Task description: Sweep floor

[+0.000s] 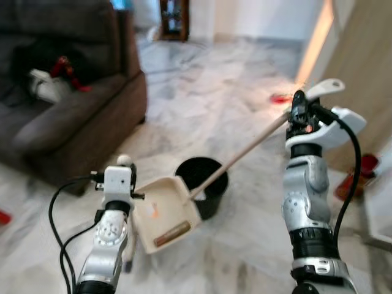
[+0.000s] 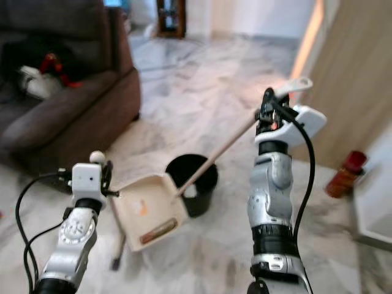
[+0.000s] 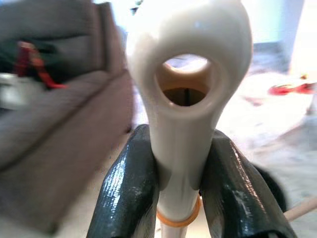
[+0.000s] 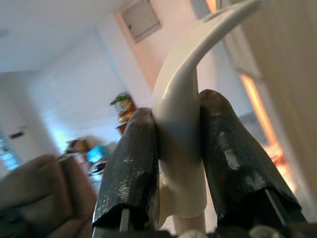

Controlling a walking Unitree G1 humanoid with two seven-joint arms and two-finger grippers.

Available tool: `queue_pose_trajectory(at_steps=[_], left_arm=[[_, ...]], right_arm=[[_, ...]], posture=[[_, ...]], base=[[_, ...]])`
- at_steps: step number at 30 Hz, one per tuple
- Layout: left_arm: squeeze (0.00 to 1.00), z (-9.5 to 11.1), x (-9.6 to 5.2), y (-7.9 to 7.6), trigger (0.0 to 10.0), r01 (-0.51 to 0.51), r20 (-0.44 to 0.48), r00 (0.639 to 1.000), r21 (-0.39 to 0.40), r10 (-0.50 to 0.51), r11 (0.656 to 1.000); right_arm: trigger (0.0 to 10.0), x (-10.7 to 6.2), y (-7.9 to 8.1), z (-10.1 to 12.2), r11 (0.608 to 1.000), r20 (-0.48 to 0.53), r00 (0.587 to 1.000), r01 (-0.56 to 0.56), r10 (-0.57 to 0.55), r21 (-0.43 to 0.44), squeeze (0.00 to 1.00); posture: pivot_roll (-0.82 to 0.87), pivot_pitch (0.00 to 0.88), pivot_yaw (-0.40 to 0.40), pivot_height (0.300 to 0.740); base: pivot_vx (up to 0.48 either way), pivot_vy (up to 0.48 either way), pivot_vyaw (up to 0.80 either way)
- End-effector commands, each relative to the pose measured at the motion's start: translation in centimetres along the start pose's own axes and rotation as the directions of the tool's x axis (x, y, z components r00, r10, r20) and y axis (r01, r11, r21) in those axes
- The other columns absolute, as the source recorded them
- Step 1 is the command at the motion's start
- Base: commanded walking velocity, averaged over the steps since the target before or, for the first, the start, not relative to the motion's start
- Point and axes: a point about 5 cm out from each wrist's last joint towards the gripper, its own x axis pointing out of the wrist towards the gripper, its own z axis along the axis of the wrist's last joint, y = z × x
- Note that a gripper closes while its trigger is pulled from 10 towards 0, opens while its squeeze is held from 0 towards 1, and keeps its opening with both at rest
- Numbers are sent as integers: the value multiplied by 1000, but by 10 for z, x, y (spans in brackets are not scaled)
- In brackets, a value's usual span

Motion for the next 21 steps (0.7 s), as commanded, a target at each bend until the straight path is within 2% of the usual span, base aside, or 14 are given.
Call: queue_pose_trajectory(at_steps=[1, 14, 21], left_arm=[[0, 11, 4, 4, 10000, -10, 54, 999, 21, 8, 1000], [0, 12, 4, 4, 10000, -13, 58, 998, 19, 12, 1000], [0, 12, 4, 4, 10000, -15, 60, 998, 17, 14, 1000]], right_arm=[[10000, 6, 14, 13, 998, 70, 997, -43, 39, 47, 0], [10000, 6, 17, 17, 997, 87, 994, -66, 63, 35, 0], [10000, 6, 25, 18, 991, 88, 988, -128, 124, 30, 0]], posture=[[103, 27, 36, 740], [104, 28, 36, 740], [105, 27, 33, 740]], base=[[315, 0, -519], [315, 0, -40], [314, 0, 0]])
